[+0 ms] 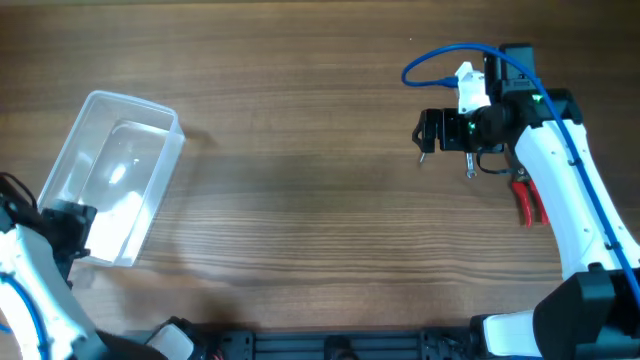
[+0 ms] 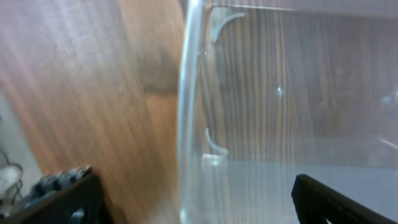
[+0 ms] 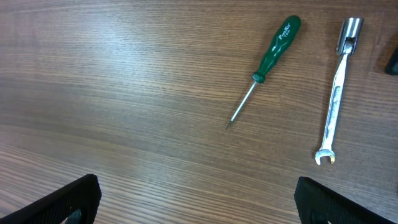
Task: Pack container
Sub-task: 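Grasp the clear container with the left gripper and drag it to table center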
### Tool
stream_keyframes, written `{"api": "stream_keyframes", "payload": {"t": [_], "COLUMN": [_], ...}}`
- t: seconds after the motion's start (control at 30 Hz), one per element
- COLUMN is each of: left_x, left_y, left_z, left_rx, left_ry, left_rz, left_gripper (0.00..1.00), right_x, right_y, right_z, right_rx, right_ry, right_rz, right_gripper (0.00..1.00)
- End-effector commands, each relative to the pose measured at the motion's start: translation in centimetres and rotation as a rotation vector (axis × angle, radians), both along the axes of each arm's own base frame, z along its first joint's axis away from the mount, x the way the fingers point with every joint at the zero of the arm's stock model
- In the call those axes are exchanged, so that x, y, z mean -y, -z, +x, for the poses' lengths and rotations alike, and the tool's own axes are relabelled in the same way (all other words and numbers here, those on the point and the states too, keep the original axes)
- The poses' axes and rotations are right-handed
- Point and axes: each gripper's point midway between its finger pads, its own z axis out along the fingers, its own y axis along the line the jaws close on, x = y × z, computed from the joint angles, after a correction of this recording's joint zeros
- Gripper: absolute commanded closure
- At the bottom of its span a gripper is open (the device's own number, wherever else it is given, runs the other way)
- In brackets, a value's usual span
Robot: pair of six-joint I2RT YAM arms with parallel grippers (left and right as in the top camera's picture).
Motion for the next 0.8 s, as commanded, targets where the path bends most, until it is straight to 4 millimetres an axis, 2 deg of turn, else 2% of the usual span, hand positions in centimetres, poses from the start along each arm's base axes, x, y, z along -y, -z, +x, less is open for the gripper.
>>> {"api": "stream_keyframes", "payload": {"t": [0.0,0.17,0.27,0.4,0.47,0.57,0.63,0.73,0.77], "left_x": [-1.0,-2.0,-2.2,-2.2,-2.2,-2.2,-2.2,-2.2,-2.2], "left_y": [3.5,7.3,8.6,8.6,8.6,8.6,8.6,8.6,8.6], "left_z": [0.5,1.5,1.8,1.9,1.9,1.9,1.9,1.9,1.9], "left_rx": [-0.072,-0.119,-0.134,-0.129,-0.128,-0.128,-0.128,-0.129,-0.128], "left_ry": [0.020,0.020,0.020,0.020,0.020,0.019,0.019,0.019,0.019], "left_rz": [-0.052,-0.100,-0.118,-0.121,-0.121,-0.121,-0.121,-0.121,-0.122], "left_gripper": [0.00,0.02,0.21,0.40,0.56,0.69,0.83,0.96,0.96], "right_x": [0.2,0.2,0.2,0.2,0.2,0.2,0.2,0.2,0.2], "right_y": [-0.4,-0.3,-0.3,-0.3,-0.3,-0.3,-0.3,-0.3,-0.3], "right_z": [0.2,-0.1,-0.1,-0.1,-0.1,-0.1,-0.1,-0.1,-0.1], "right_rx": [0.012,0.000,-0.002,-0.001,-0.001,0.000,-0.001,0.000,0.000], "right_ry": [-0.009,-0.009,-0.007,-0.007,-0.007,-0.007,-0.007,-0.007,-0.007], "right_rz": [-0.019,-0.020,-0.019,-0.019,-0.019,-0.019,-0.019,-0.019,-0.019], "right_gripper": [0.00,0.00,0.00,0.01,0.00,0.00,0.00,0.00,0.01]}}
